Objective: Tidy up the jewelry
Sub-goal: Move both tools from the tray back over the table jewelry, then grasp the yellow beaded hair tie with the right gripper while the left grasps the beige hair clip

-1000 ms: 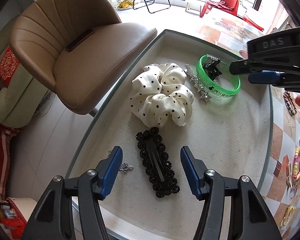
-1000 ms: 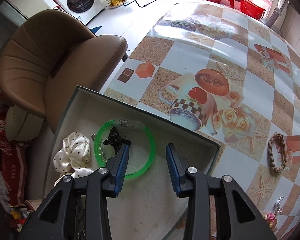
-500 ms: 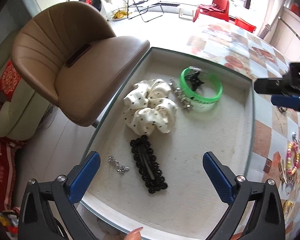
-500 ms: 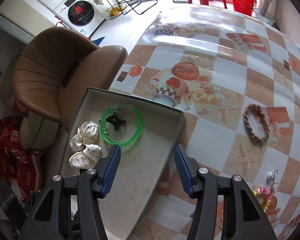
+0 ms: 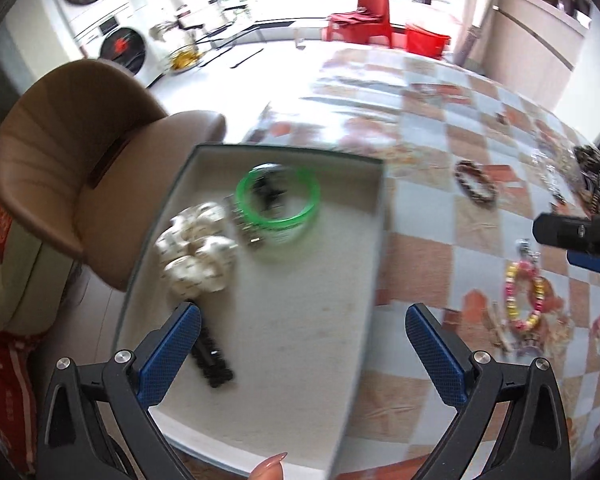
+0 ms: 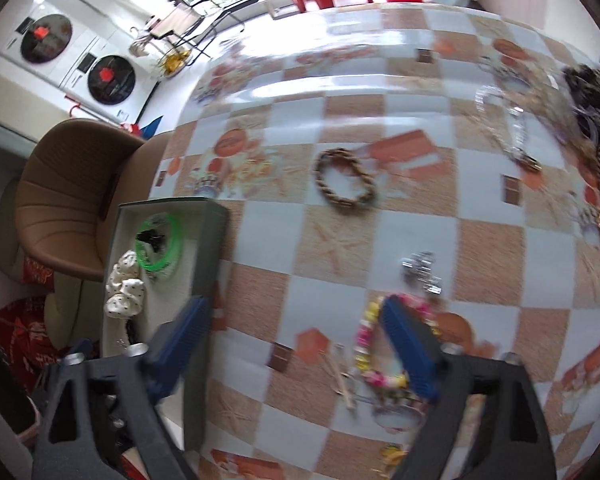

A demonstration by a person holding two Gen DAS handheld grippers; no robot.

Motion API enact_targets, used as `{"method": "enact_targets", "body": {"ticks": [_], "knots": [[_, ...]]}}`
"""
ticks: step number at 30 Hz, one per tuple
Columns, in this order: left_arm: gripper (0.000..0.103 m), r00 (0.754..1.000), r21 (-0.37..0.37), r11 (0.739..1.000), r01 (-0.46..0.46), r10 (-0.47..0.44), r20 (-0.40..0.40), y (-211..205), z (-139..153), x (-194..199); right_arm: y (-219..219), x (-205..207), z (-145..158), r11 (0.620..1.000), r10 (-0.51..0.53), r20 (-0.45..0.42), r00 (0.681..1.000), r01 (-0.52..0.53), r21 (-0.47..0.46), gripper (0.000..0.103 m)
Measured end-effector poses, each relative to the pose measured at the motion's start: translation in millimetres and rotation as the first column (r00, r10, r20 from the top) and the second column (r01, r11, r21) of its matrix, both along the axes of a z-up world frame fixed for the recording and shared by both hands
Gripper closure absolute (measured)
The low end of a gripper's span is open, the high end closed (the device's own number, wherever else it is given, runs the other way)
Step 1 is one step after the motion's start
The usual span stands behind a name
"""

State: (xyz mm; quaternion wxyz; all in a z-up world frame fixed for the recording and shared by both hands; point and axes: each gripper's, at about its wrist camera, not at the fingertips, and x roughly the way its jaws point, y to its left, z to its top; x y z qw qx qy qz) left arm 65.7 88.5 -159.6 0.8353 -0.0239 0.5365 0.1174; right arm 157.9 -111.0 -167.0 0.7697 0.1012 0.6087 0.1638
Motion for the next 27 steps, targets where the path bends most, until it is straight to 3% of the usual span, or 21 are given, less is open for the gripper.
{"method": "enact_targets", "body": {"ticks": [7, 15, 27], "knots": [[0.000, 0.997, -0.035, 0.996, 0.078, -0.078, -0.006, -42.1, -0.6, 12.4, -52.1, -14.2, -9.7, 0.995, -0.044, -0.026, 0.999, 0.042, -0.089, 0.000], [0.000, 0.984, -0.089, 0.983, 0.160, -0.166, -0.059, -83.1, -18.8, 19.3, -95.8, -34.5, -22.2, 0.987, -0.102, -0.072, 0.992, 0.092, -0.129, 0.000], [0.000, 0.954, -0.162, 0.959, 0.234, -0.258, -0.150, -112.7, -55.7, 19.2, -98.2, -97.2, -33.3, 0.971, 0.050, -0.089, 0.995, -0.069, -0.230, 0.000]]}}
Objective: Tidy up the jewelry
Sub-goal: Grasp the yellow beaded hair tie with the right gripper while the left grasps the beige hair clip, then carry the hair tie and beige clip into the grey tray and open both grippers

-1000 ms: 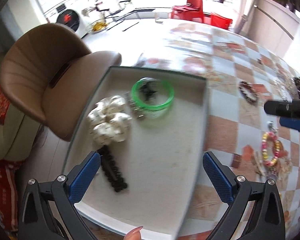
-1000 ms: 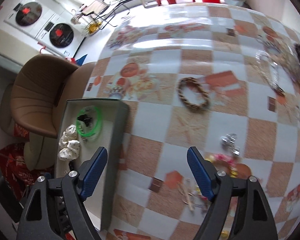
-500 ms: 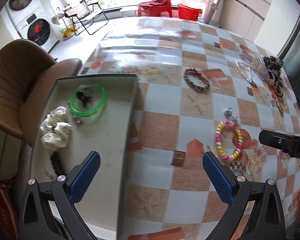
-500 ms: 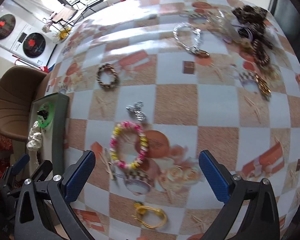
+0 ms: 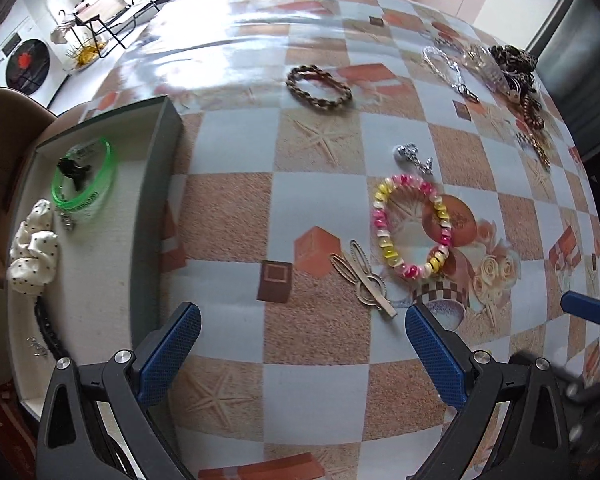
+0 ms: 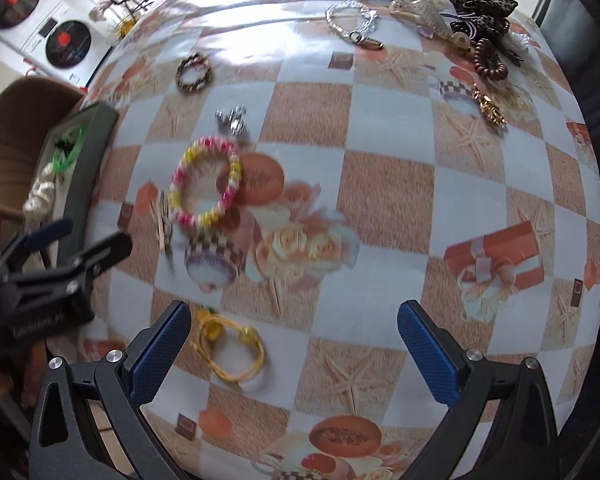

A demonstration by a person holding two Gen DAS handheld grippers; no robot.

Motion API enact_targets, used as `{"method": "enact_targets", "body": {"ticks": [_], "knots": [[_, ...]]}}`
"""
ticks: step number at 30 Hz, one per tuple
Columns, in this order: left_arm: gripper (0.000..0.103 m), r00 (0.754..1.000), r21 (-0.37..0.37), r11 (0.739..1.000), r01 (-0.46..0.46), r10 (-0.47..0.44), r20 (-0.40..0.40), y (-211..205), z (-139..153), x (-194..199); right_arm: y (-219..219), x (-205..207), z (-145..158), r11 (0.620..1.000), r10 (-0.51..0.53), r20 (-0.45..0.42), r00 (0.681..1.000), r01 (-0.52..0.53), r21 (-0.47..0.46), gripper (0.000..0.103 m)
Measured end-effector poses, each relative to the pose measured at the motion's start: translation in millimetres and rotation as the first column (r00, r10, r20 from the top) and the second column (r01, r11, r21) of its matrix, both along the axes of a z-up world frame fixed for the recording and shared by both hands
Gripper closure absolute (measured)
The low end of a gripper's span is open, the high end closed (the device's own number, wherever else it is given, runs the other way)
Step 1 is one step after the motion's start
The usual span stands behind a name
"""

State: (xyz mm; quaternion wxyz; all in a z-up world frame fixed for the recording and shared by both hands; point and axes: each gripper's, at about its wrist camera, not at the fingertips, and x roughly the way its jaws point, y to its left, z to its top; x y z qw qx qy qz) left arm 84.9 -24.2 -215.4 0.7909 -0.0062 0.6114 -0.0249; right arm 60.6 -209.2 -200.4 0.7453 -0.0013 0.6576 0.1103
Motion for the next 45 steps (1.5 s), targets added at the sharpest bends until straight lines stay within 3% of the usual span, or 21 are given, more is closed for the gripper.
{"method": "enact_targets", "body": {"ticks": [10, 13, 15, 18, 21, 25, 30, 34, 35, 36, 40, 45], "knots": [[0.000, 0.999, 0.003, 1.000, 0.027, -0.026, -0.033, -19.5, -23.2, 6.6, 5.8, -29.5, -14.8, 0.993, 0.082, 0.026, 0.996, -0.079, -0.083, 0.002], [0.001, 0.999, 0.012, 0.999, 0.032, -0.032, -0.035, -23.0, -27.2, 8.2, 11.2, -35.2, -17.9, 0.988, 0.112, 0.042, 0.993, -0.106, -0.109, 0.007], [0.011, 0.999, 0.021, 0.999, 0.035, -0.034, -0.041, -24.6, -30.7, 8.7, 14.6, -38.5, -20.7, 0.985, 0.127, 0.053, 0.991, -0.120, -0.124, 0.013], [0.011, 0.999, 0.022, 0.999, 0.035, -0.035, -0.035, -27.0, -31.7, 10.5, 18.2, -41.6, -26.5, 0.982, 0.135, 0.057, 0.989, -0.126, -0.140, 0.024], [0.013, 0.999, 0.018, 0.999, 0.036, -0.036, -0.033, -31.8, -33.0, 10.5, 20.5, -46.4, -28.8, 0.978, 0.139, 0.077, 0.987, -0.125, -0.166, 0.027], [0.026, 0.998, 0.013, 0.998, 0.065, -0.065, -0.019, -34.8, -27.6, 6.8, 28.2, -49.2, -28.1, 0.976, 0.154, 0.102, 0.983, -0.136, -0.169, 0.035], [0.042, 0.996, 0.002, 0.996, 0.088, -0.088, -0.017, -48.9, -22.5, 4.7, 36.3, -53.9, -23.4, 0.974, 0.179, 0.109, 0.978, -0.160, -0.163, 0.060], [0.073, 0.997, -0.011, 0.997, 0.083, -0.083, -0.011, -49.5, -19.0, 5.8, 40.8, -52.8, -20.4, 0.976, 0.168, 0.105, 0.980, -0.150, -0.158, 0.079], [0.078, 0.997, -0.017, 0.997, 0.081, -0.081, -0.011, -48.2, -18.3, 7.0, 39.9, -52.9, -19.4, 0.976, 0.167, 0.103, 0.981, -0.150, -0.157, 0.088], [0.081, 0.997, -0.023, 0.997, 0.078, -0.078, -0.011, -47.3, -17.9, 7.4, 43.3, -44.6, -16.3, 0.977, 0.164, 0.099, 0.982, -0.148, -0.153, 0.089], [0.081, 0.999, -0.052, 0.998, 0.044, -0.044, -0.001, -40.0, -13.1, 7.1, 39.8, -30.8, -13.7, 0.984, 0.139, 0.085, 0.987, -0.128, -0.124, 0.089], [0.081, 1.000, -0.092, 0.996, 0.020, -0.018, 0.020, -25.0, -0.5, 1.4, 21.6, -15.8, -6.2, 0.998, 0.063, 0.036, 0.997, -0.063, -0.006, 0.089]]}}
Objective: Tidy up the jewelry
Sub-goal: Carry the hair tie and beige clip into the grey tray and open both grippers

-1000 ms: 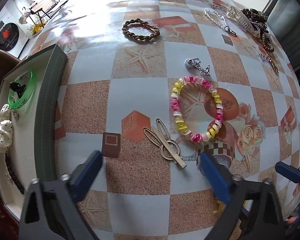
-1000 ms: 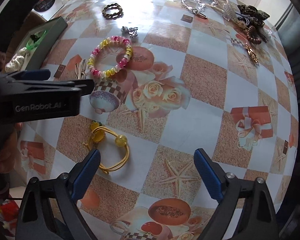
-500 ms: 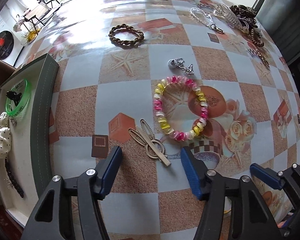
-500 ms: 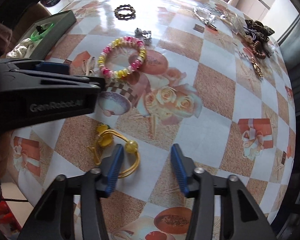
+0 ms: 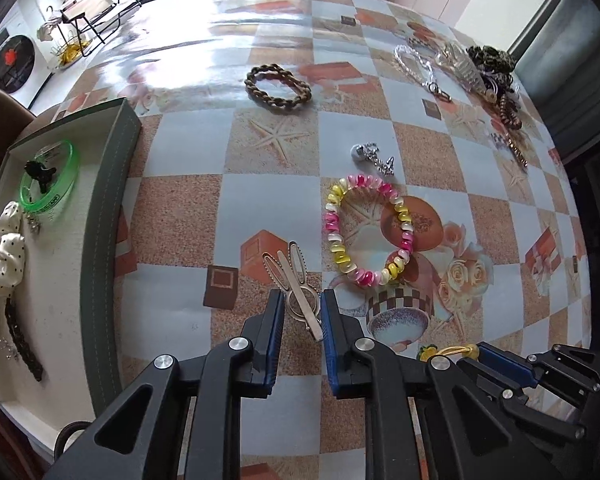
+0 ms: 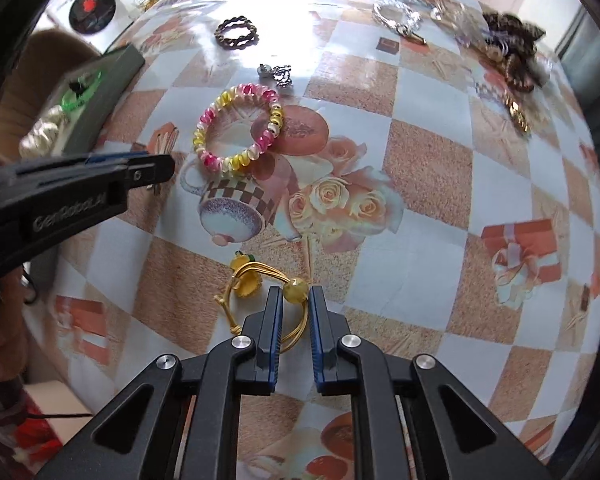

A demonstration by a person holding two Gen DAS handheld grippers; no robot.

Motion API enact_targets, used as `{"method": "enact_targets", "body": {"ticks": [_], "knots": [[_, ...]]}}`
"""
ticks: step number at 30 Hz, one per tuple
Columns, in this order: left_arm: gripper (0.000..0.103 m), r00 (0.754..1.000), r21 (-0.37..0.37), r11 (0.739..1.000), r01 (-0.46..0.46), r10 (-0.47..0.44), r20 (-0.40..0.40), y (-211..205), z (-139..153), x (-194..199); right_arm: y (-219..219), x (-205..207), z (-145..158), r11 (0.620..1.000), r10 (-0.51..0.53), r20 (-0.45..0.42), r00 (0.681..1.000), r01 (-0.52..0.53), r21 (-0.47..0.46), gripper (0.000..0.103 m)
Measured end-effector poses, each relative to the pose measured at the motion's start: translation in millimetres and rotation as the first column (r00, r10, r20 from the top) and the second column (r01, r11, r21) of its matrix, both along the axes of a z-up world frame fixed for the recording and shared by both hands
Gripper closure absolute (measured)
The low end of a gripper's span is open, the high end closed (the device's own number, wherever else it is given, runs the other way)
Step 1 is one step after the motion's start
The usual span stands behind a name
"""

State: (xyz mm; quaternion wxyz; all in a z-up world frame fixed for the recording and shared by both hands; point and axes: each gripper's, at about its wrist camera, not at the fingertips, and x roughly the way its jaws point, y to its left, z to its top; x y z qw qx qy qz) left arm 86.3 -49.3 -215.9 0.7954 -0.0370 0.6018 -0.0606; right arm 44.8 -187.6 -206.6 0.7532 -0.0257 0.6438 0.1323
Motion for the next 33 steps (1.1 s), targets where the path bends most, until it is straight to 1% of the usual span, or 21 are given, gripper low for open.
{"method": "enact_targets", "body": {"ticks": [2, 6, 11, 14, 21, 26, 33], "knots": [[0.081, 1.000, -0.013, 1.000, -0.008, 0.008, 0.006, 4.9, -0.9, 1.1, -5.3, 2.7, 2.6, 0.999, -0.027, -0.018, 0.999, 0.028, 0.032, 0.089], [0.081, 1.000, -0.028, 0.999, -0.018, 0.019, 0.023, 15.1, 12.2, -3.9, -15.4, 14.6, 11.8, 0.994, -0.072, -0.037, 0.997, 0.075, 0.082, 0.089], [0.081, 0.998, -0.044, 0.998, -0.036, 0.038, 0.046, 27.6, 26.5, -11.1, -16.4, 24.1, 21.6, 0.991, -0.083, -0.033, 0.996, 0.086, 0.098, 0.089], [0.081, 0.997, -0.050, 0.998, -0.050, 0.053, 0.058, 36.9, 33.7, -16.1, -14.5, 15.9, 25.8, 0.989, -0.088, -0.039, 0.995, 0.092, 0.115, 0.089], [0.081, 0.991, -0.055, 0.994, -0.093, 0.098, 0.087, 60.5, 47.1, -25.6, 6.9, 17.9, 34.9, 0.990, -0.061, -0.011, 0.998, 0.062, 0.125, 0.089], [0.081, 0.987, -0.052, 0.991, -0.119, 0.124, 0.103, 79.4, 55.9, -32.3, 24.4, 24.3, 50.1, 0.990, -0.034, 0.023, 0.999, 0.031, 0.135, 0.089], [0.081, 0.973, -0.044, 0.983, -0.180, 0.185, 0.138, 114.9, 69.5, -46.8, 55.3, 39.0, 69.6, 0.987, 0.014, 0.065, 0.998, -0.024, 0.157, 0.089]]}}
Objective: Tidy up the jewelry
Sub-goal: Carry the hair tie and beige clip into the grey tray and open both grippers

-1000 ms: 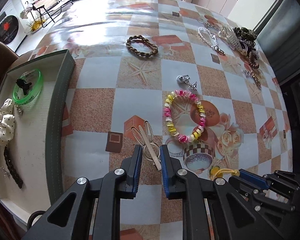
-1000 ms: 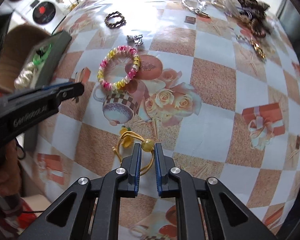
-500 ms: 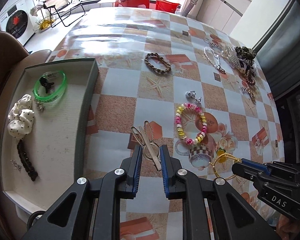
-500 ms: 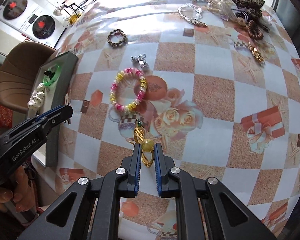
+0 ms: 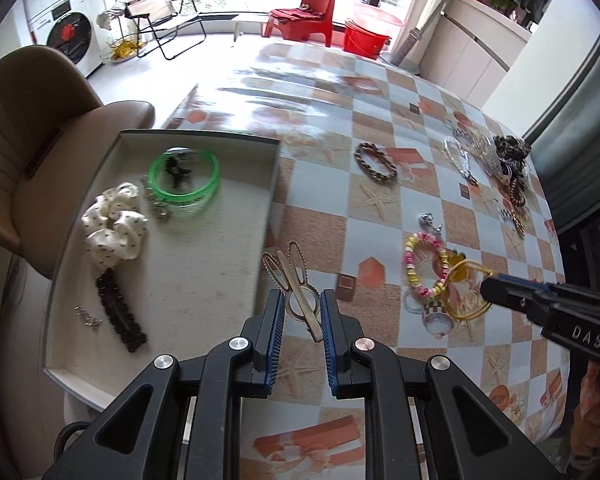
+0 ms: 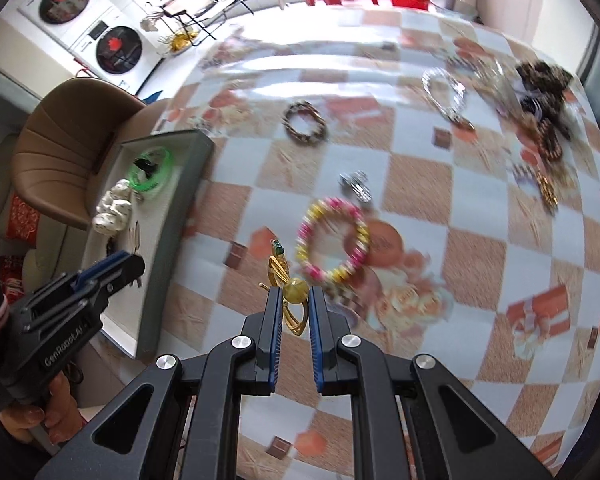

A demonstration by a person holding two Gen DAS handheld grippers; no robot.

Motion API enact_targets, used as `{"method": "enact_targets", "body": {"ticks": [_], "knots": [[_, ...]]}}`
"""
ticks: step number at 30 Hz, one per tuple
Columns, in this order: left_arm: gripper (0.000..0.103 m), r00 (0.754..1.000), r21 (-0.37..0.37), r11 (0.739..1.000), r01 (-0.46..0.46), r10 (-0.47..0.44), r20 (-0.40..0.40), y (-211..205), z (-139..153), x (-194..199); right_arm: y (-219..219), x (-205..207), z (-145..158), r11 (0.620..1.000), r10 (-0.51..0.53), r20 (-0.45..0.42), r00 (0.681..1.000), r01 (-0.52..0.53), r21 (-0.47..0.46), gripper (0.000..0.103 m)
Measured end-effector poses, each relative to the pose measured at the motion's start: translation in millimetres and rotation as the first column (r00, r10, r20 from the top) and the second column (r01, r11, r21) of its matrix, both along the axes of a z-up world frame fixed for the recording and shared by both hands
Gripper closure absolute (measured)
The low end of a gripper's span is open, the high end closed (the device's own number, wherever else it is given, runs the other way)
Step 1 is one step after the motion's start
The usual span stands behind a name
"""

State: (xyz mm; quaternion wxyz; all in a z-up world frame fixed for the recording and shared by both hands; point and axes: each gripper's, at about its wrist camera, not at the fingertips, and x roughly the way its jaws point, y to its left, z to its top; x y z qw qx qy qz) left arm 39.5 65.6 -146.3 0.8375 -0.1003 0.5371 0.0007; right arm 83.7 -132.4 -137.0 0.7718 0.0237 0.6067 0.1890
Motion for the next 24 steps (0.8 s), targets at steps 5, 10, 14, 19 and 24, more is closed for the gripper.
{"method": "enact_targets", "body": {"ticks": [5, 10, 14, 19, 24], "knots": [[0.081, 0.998, 0.021, 0.998, -0.055, 0.055, 0.003, 30.1, 2.3, -15.1, 27.7, 8.7, 10.4, 0.999, 0.043, 0.026, 0.999, -0.043, 0.014, 0.089], [0.081, 0.992, 0.032, 0.991, -0.127, 0.127, 0.000, 59.9, 1.6, -31.3, 60.1, 13.4, 17.9, 0.995, 0.097, 0.045, 0.994, -0.099, 0.030, 0.089], [0.081, 0.982, 0.037, 0.981, -0.188, 0.188, -0.005, 84.9, -1.0, -44.3, 91.1, 15.0, 22.3, 0.987, 0.156, 0.060, 0.986, -0.159, 0.039, 0.089], [0.081, 0.970, 0.047, 0.969, -0.241, 0.242, -0.018, 108.0, -7.9, -57.7, 128.5, 14.5, 23.1, 0.971, 0.228, 0.073, 0.971, -0.232, 0.051, 0.089], [0.081, 0.960, 0.053, 0.960, -0.274, 0.276, -0.044, 122.1, -20.6, -67.8, 163.8, 12.5, 19.4, 0.952, 0.296, 0.071, 0.953, -0.301, 0.064, 0.089]]}}
